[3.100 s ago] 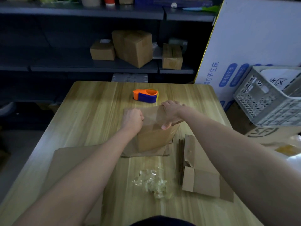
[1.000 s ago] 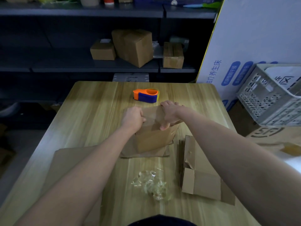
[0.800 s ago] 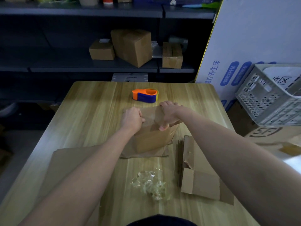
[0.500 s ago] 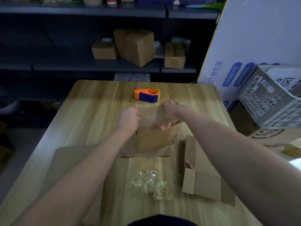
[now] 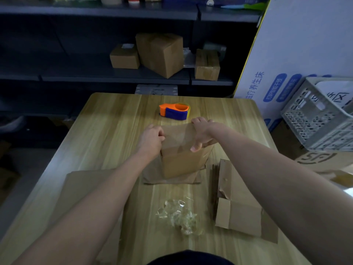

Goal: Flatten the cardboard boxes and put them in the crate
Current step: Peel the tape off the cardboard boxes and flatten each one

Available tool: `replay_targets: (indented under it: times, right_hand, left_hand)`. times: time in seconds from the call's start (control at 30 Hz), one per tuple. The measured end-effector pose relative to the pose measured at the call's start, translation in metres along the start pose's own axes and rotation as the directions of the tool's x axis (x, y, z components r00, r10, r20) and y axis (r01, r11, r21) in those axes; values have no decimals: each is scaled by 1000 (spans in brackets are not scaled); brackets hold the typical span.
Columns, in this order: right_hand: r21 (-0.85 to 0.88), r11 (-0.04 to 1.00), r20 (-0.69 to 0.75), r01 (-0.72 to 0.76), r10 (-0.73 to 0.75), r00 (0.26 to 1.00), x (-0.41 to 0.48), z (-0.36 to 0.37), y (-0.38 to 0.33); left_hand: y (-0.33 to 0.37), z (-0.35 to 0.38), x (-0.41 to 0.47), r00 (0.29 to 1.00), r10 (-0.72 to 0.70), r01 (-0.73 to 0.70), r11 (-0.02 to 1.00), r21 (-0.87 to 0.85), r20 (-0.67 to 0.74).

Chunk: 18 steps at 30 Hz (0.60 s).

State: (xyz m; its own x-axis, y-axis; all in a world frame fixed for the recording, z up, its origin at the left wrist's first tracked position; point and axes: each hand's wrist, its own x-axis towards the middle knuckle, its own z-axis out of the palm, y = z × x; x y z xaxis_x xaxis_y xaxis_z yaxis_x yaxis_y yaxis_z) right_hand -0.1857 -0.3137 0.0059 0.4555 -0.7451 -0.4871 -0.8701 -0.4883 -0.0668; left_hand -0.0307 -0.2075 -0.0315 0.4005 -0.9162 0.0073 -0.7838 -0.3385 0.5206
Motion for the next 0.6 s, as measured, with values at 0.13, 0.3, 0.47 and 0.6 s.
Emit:
replay_targets:
  times: [0.13, 0.3, 0.47, 0.6]
  right_hand:
    - [9, 1000, 23, -14, 14, 1000, -1, -1, -2]
    - [15, 1000, 11, -13, 12, 1000, -3, 0, -1]
    - [0, 1000, 26, -12, 12, 1000, -3, 0, -1]
    - [-10, 1000, 24, -13, 13, 1000, -4, 1, 1]
  left_hand:
    - [-3, 1, 2, 999, 15, -15, 1000, -2, -28]
    - [1, 0, 3, 997, 78, -79, 984, 161, 10]
    - [4, -4, 4, 985, 124, -155, 947, 283, 123]
    - [3, -4, 3, 973, 163, -201, 946, 255, 162]
